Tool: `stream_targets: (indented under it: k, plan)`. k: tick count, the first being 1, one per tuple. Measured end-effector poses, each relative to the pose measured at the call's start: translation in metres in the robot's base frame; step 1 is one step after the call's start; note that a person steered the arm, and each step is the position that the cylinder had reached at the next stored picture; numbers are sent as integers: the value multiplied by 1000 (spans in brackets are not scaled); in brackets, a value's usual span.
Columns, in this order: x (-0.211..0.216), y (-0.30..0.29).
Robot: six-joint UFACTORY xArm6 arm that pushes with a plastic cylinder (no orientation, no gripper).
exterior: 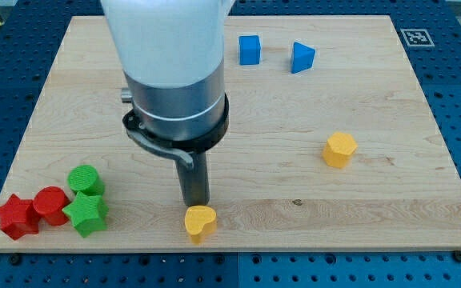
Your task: Push yellow hexagon to the yellow heart
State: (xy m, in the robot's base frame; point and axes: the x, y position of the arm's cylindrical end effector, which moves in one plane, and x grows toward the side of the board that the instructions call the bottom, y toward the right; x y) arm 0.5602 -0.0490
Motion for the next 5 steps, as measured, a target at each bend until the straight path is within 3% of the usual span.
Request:
stream_targets:
  k: [2, 3, 5]
  plan:
    - [-160, 24]
    - [-185, 90]
    - [-188, 198]
